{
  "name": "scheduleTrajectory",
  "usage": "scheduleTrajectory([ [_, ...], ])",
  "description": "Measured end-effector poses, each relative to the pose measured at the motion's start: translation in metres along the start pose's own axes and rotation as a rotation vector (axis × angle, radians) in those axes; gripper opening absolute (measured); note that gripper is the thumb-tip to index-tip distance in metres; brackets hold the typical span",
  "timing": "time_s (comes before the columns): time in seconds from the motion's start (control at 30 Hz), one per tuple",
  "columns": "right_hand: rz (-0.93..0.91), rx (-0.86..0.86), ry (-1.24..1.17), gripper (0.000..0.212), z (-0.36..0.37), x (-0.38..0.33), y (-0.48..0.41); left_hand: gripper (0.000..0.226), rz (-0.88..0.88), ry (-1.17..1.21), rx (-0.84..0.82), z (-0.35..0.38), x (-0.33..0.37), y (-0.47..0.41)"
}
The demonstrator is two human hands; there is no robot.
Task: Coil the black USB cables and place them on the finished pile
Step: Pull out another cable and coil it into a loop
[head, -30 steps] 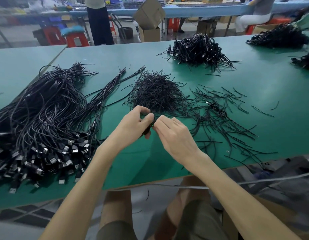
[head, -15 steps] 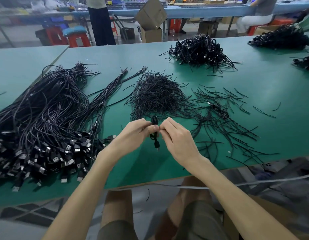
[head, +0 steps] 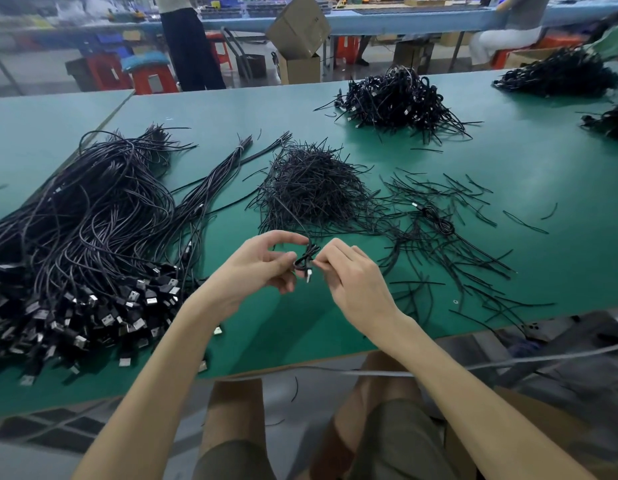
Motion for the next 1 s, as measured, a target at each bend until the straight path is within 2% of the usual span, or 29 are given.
scheduleTrajectory([
  [0.1, 0.067, 0.005, -0.044, 0.018, 0.000, 0.002, 0.001, 0.050, 0.140, -0.058, -0.084, 0.000, 0.001, 0.006],
  [0.17, 0.085, 0.002, -0.047, 0.017, 0.000, 0.004, 0.001, 0.060, 0.195, -0.130, -0.052, 0.001, 0.002, 0.006],
  [0.37, 0.080, -0.009, -0.041, 0.016, 0.003, -0.001, 0.001, 0.056, 0.282, -0.409, 0.237, 0.005, 0.001, -0.001],
  [0.47, 0.077, -0.014, -0.041, 0.014, 0.002, -0.001, -0.001, 0.060, 0.440, -0.575, 0.312, 0.008, 0.004, 0.003],
  [0.53, 0.068, -0.011, -0.044, 0.012, 0.002, -0.001, -0.001, 0.048, 0.517, -0.617, 0.331, 0.007, 0.006, 0.006],
  [0.63, 0.058, -0.007, -0.020, 0.011, 0.002, -0.001, 0.002, 0.029, 0.481, -0.589, 0.299, 0.010, 0.007, 0.007],
  [0.73, 0.038, 0.008, 0.005, 0.009, 0.004, -0.003, 0.002, 0.009, 0.447, -0.689, 0.448, 0.013, 0.007, 0.010],
  [0.83, -0.006, 0.034, 0.021, 0.015, 0.006, -0.003, -0.002, 0.018, 0.474, -0.804, 0.598, 0.014, 0.008, 0.013],
  [0.93, -0.051, 0.061, 0.058, 0.018, 0.008, -0.003, -0.001, 0.026, 0.466, -0.867, 0.628, 0.019, 0.009, 0.011],
  [1.0, -0.087, 0.077, 0.086, 0.020, 0.009, -0.003, 0.000, 0.027, 0.439, -0.820, 0.616, 0.023, 0.009, 0.009],
])
Point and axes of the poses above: each hand's wrist, its own y-axis away from the middle knuckle, its own z-axis out of the palm, x = y × z, the point moved 3 cm from there along -y, towards the middle knuckle, and after that the axes turned 15 degrees about -z, right-handed, at the moved point
